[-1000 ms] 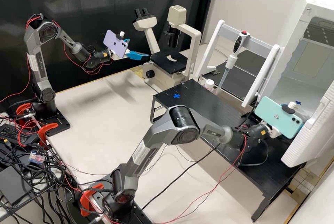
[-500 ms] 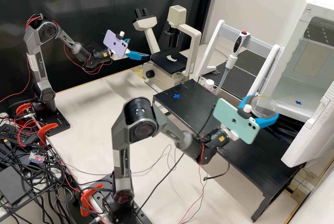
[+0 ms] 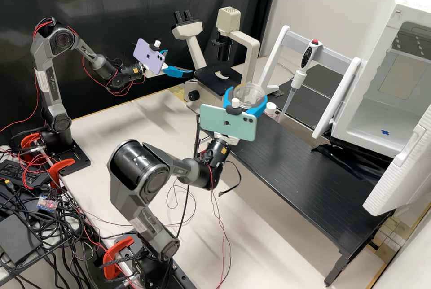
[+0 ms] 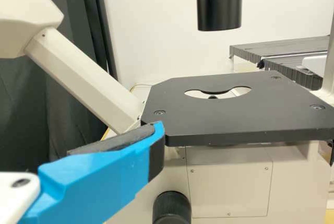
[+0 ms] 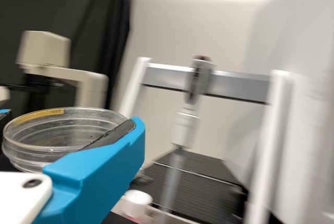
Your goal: Move the petri dish to the microscope
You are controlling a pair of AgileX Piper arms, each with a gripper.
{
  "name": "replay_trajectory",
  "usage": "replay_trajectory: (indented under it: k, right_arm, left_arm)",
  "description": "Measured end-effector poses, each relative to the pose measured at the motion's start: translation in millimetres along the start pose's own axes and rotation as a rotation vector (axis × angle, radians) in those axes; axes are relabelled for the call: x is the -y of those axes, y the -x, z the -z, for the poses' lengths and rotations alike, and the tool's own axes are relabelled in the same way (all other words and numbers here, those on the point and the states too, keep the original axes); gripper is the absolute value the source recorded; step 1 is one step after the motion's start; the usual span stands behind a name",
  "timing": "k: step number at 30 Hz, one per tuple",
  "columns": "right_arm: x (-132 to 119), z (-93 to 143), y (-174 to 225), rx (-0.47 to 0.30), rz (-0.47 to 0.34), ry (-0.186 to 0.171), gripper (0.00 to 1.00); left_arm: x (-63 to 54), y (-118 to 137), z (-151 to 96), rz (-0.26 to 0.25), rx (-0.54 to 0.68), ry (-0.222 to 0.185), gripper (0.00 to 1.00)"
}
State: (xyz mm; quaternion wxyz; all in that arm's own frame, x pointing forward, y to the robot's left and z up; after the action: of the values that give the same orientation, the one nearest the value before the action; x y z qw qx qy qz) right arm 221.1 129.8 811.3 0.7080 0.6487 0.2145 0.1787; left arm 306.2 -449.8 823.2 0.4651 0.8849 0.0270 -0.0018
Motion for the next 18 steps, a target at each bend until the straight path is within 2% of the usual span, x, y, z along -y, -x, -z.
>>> replay_trajectory:
  k: [1,5,7,8,10,14,18]
  right_arm:
    - [6.4,6.9,-2.9,-0.013,0.024,0.019,0.0]
    - [36.1,34.8,-22.5,-0.058,0.078,0.052,0.0]
    - [49.7,44.4,-31.2,-0.075,0.105,0.071,0.0]
    - [58.6,50.3,-35.9,-0.088,0.128,0.093,0.0]
    - [72.0,56.6,-43.0,-0.096,0.169,0.108,0.0]
    - [97.5,66.6,-71.8,-0.099,0.22,0.118,0.0]
    - [110.3,67.2,-93.0,-0.071,0.256,0.108,0.0]
  left_arm:
    - [0.0,0.0,0.0,0.0,0.0,0.0,1.0]
    - [0.0,0.0,0.0,0.0,0.0,0.0,1.0]
    - [0.0,0.0,0.0,0.0,0.0,0.0,1.0]
    - [0.0,0.0,0.0,0.0,0.0,0.0,1.0]
    - [0.0,0.0,0.0,0.0,0.0,0.0,1.0]
    - [0.0,0.0,0.0,0.0,0.0,0.0,1.0]
    - [0.0,0.0,0.0,0.0,0.0,0.0,1.0]
